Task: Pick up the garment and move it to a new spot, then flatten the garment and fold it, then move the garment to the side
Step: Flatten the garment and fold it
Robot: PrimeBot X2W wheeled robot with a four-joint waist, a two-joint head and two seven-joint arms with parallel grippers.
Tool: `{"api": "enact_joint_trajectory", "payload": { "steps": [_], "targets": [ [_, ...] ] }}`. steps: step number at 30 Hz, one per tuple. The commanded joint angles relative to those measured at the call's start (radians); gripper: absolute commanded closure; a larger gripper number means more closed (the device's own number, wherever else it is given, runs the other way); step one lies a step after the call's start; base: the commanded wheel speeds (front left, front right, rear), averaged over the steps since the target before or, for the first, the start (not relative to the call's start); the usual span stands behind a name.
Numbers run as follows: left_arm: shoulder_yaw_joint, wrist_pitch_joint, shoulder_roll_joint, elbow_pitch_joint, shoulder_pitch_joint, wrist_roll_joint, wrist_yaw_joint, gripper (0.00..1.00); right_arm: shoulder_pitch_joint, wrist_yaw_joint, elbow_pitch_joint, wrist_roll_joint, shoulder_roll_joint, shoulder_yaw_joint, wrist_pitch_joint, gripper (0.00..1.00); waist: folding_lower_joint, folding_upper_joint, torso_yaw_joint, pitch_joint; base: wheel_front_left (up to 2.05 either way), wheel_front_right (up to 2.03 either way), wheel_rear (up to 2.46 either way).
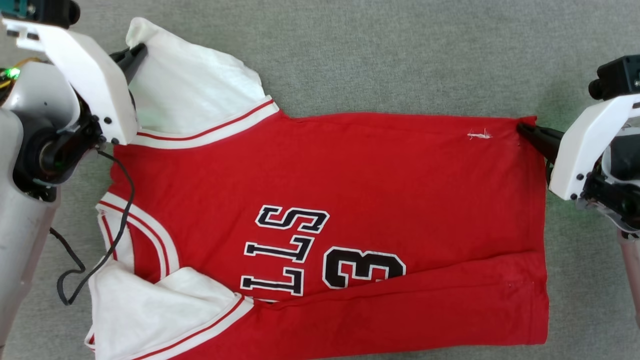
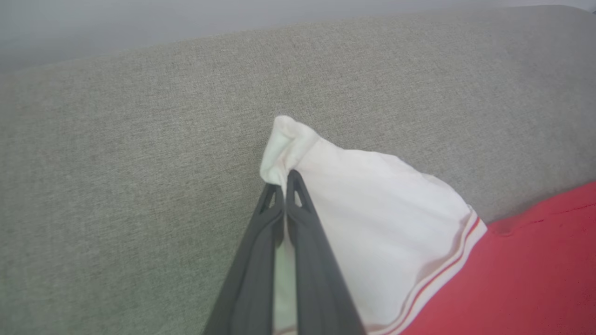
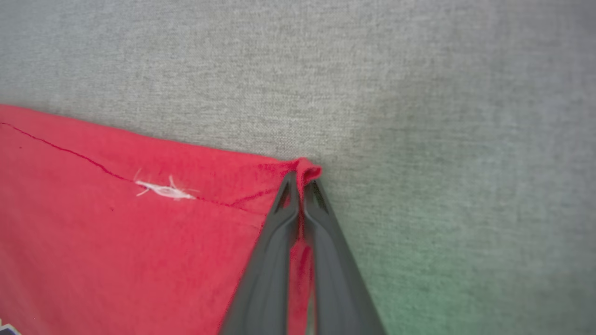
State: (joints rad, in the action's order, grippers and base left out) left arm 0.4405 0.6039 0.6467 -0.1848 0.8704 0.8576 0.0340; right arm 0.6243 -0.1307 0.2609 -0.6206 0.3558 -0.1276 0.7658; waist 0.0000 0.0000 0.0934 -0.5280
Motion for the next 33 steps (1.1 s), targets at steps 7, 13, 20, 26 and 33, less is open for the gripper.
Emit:
{"api": "enact_joint_trajectory", "payload": {
  "steps": [7, 13, 20, 26, 33],
  "targets": [
    [-0.045, -0.115, -0.005, -0.007, -0.104, 0.020, 0.005, 1.00, -0.061, 0.000, -0.075, 0.070, -0.004, 0.038, -0.081, 1.00, 0.0000, 0.0000, -0.017, 0.090, 0.00, 0.00, 0.00],
    [-0.091, -0.221, 0.006, 0.041, -0.292, 0.049, 0.038, 1.00, -0.161, 0.000, -0.123, 0.074, -0.020, 0.065, -0.140, 1.00, 0.0000, 0.0000, -0.037, 0.199, 0.00, 0.00, 0.00],
    [-0.124, -0.315, -0.017, 0.100, -0.584, 0.108, 0.083, 1.00, -0.331, 0.000, -0.102, 0.058, -0.039, 0.096, -0.184, 1.00, 0.0000, 0.0000, -0.076, 0.328, 0.00, 0.00, 0.00],
    [-0.123, -0.345, -0.046, 0.126, -0.795, 0.159, 0.117, 1.00, -0.459, 0.000, -0.081, 0.044, -0.065, 0.122, -0.225, 1.00, 0.0000, 0.0000, -0.093, 0.387, 0.00, 0.00, 0.00],
    [-0.087, -0.349, -0.098, 0.077, -0.925, 0.195, 0.129, 0.81, -0.575, 0.000, -0.024, 0.047, -0.095, 0.133, -0.288, 0.31, 0.0000, 0.0000, -0.086, 0.434, 0.00, 0.00, 0.00]
  ]
}}
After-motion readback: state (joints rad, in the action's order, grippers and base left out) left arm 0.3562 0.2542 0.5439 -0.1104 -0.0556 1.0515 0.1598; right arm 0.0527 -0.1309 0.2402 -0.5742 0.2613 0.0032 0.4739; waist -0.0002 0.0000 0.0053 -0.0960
